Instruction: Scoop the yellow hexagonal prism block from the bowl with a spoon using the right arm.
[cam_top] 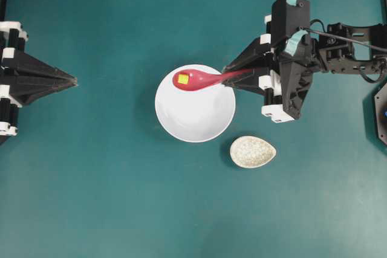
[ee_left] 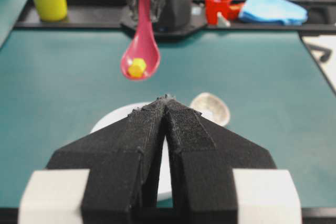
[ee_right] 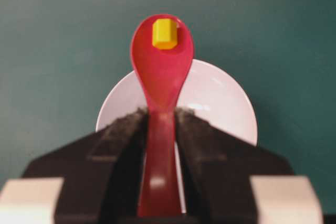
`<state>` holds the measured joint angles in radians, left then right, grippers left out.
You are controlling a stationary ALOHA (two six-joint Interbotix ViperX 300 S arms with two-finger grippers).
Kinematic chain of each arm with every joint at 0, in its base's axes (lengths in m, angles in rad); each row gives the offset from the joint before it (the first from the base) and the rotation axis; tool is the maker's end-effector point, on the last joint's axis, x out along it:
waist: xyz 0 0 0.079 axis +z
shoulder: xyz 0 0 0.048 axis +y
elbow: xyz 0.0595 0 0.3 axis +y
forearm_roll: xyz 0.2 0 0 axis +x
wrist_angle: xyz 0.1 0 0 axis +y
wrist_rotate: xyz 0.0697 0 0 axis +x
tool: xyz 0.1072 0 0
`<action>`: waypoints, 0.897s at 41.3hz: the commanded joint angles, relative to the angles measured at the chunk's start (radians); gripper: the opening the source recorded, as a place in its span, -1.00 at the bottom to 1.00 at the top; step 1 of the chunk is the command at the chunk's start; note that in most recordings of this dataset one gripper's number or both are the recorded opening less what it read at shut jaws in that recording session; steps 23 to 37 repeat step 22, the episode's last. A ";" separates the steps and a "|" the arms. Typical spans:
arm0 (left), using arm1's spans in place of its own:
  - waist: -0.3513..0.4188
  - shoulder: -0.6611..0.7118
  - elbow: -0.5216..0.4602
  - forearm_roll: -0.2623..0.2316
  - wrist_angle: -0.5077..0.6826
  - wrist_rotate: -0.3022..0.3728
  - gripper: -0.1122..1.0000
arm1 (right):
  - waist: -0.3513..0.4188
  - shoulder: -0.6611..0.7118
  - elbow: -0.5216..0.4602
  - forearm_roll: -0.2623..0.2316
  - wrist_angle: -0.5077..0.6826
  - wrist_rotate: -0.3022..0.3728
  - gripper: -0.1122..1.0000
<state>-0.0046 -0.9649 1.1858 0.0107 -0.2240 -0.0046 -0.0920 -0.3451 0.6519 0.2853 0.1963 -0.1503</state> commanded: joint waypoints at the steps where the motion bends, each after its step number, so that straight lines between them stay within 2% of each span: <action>1: 0.000 0.006 -0.026 0.002 -0.006 -0.002 -0.78 | 0.003 -0.021 -0.011 0.002 -0.009 0.002 -0.34; 37: 0.000 0.009 -0.025 0.002 -0.005 -0.002 -0.78 | 0.003 -0.021 -0.011 0.003 -0.005 0.005 -0.34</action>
